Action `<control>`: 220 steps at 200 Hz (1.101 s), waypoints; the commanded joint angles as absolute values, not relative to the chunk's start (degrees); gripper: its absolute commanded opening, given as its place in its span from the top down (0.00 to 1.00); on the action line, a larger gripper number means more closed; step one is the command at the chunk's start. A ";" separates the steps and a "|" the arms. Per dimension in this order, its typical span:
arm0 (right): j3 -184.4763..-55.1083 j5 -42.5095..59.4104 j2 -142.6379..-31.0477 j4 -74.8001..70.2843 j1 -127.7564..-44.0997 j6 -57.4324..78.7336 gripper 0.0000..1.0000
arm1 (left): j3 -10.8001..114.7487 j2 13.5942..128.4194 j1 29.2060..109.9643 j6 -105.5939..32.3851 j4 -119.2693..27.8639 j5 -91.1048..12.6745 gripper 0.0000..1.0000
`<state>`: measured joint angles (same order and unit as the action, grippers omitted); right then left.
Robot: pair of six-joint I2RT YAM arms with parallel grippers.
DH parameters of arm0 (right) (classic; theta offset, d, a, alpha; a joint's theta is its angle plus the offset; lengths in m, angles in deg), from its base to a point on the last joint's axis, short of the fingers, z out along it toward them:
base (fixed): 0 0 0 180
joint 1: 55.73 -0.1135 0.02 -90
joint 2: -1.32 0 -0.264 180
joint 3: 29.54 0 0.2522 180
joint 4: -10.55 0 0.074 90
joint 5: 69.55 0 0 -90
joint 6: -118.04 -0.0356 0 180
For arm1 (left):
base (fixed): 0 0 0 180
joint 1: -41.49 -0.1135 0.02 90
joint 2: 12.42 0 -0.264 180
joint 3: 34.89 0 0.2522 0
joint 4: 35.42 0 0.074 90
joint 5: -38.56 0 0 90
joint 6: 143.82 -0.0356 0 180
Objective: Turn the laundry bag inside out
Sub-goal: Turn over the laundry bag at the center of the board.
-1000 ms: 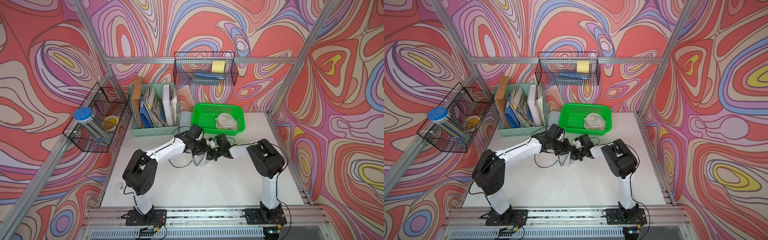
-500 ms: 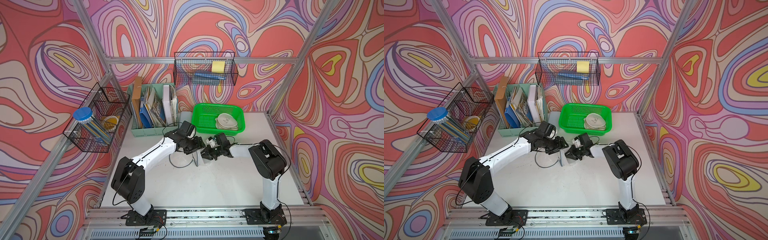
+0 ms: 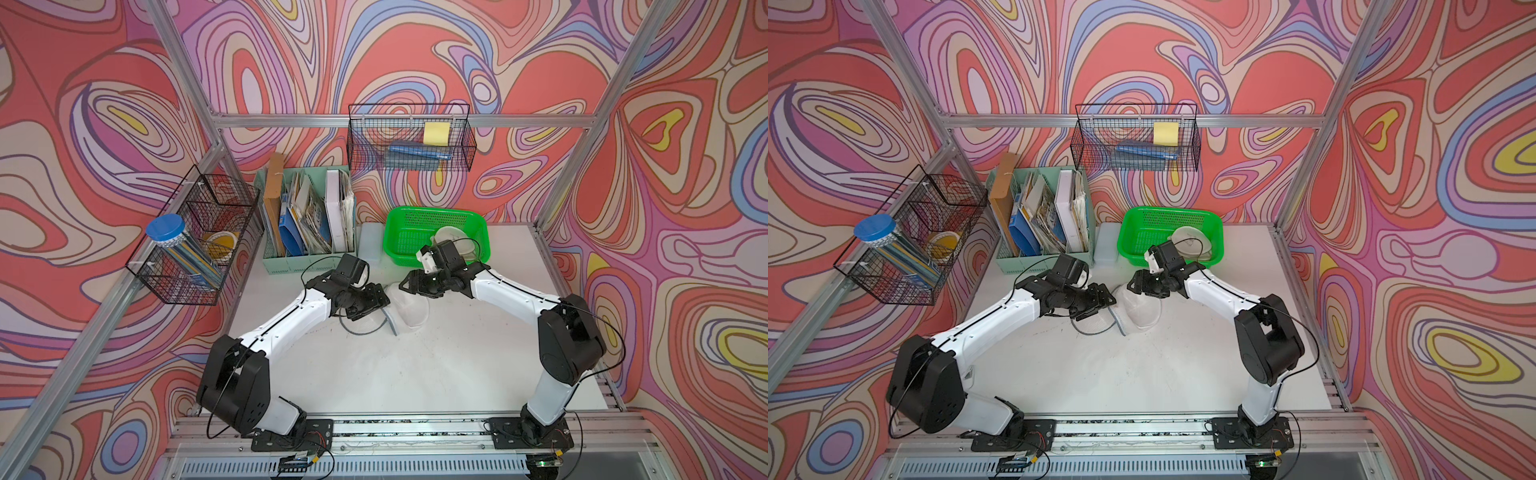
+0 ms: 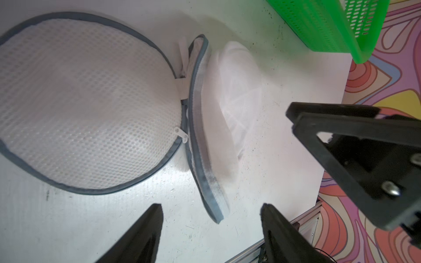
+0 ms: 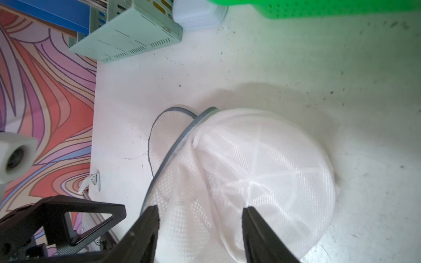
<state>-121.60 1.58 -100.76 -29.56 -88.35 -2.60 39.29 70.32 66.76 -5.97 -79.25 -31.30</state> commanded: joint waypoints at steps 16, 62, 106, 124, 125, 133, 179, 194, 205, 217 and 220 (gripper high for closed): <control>-131.29 17.17 -102.70 -44.38 -99.05 6.77 0.39 | 31.52 63.64 60.92 -2.53 -76.00 -32.46 0.30; -139.15 24.92 -108.25 -51.78 -106.57 10.57 0.44 | 24.70 61.66 59.68 -0.45 -72.49 -31.26 0.36; -140.35 30.45 -112.48 -54.94 -109.40 11.60 0.50 | 18.71 62.00 59.63 2.12 -64.76 -28.86 0.45; -140.95 33.03 -113.10 -55.80 -109.42 11.21 0.73 | 17.00 62.82 60.24 2.85 -59.30 -27.55 0.49; -140.99 33.15 -113.11 -55.87 -109.42 11.23 0.75 | 16.97 62.86 60.36 2.90 -59.03 -27.54 0.49; -141.16 33.98 -112.94 -55.95 -109.37 11.16 0.82 | 16.67 63.52 61.07 2.95 -57.19 -27.27 0.52; -142.23 34.94 -111.96 -55.60 -109.16 10.94 1.00 | 18.73 70.89 66.91 3.61 -48.93 -27.05 0.60; -142.48 33.33 -111.66 -55.49 -108.46 10.18 1.00 | 19.96 73.84 68.28 3.83 -46.32 -26.50 0.62; -142.46 31.20 -111.22 -55.11 -107.46 9.39 1.00 | 20.96 75.88 69.06 3.83 -44.68 -26.34 0.66; -142.37 28.67 -110.82 -54.70 -106.24 8.66 1.00 | 22.01 77.61 69.68 3.72 -43.52 -26.41 0.67; -142.43 28.17 -110.77 -54.57 -105.93 8.50 1.00 | 22.22 77.99 69.82 3.65 -43.27 -26.42 0.67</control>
<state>-141.10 31.94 -112.67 -55.09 -108.39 10.43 19.29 75.32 68.71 3.58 -49.04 -27.08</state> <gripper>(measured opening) 0.045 0.344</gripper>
